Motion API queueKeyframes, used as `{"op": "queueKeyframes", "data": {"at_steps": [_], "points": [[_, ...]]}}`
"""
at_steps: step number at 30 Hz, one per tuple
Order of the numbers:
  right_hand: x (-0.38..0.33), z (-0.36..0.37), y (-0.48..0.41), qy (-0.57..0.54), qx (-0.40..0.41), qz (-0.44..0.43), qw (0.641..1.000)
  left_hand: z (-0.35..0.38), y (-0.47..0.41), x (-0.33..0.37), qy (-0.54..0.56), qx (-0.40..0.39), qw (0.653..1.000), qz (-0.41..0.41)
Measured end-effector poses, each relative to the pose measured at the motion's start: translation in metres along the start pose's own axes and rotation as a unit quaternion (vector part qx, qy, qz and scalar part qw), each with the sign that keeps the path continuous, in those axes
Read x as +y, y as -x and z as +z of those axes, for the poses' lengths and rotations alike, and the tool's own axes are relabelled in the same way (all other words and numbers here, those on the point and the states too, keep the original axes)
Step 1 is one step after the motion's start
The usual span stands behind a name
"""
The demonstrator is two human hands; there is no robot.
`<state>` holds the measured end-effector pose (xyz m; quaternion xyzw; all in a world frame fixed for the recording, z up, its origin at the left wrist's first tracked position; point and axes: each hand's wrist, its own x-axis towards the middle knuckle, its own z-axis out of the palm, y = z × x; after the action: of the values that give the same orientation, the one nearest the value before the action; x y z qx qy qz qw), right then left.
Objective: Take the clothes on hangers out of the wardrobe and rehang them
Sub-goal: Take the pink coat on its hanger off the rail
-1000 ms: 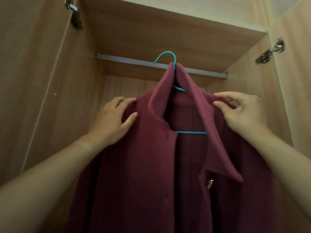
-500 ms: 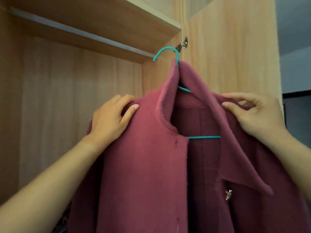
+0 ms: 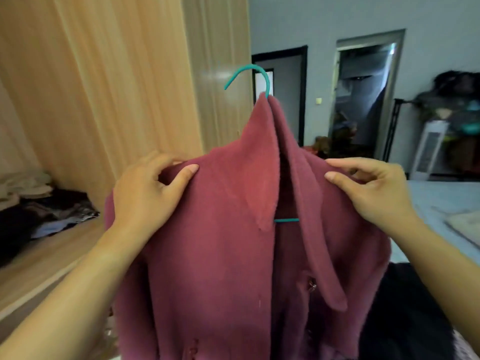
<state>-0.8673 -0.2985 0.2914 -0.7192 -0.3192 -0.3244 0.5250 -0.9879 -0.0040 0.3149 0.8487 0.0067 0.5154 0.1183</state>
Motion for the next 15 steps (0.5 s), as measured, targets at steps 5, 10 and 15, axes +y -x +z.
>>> {"op": "queueKeyframes", "data": {"at_steps": [5, 10, 15], "points": [[0.038, -0.103, 0.042, 0.054, 0.035, 0.071, 0.995, 0.073, 0.013, 0.077, 0.115, -0.062, 0.991, 0.016], [0.060, -0.177, 0.071, 0.082, 0.065, 0.134, 0.985, 0.130, 0.022, 0.138, 0.165, -0.112, 0.979, 0.036], [0.082, -0.227, 0.080, 0.136, 0.096, 0.170, 0.971, 0.187, 0.016, 0.183, 0.225, -0.144, 0.962, 0.062]]}}
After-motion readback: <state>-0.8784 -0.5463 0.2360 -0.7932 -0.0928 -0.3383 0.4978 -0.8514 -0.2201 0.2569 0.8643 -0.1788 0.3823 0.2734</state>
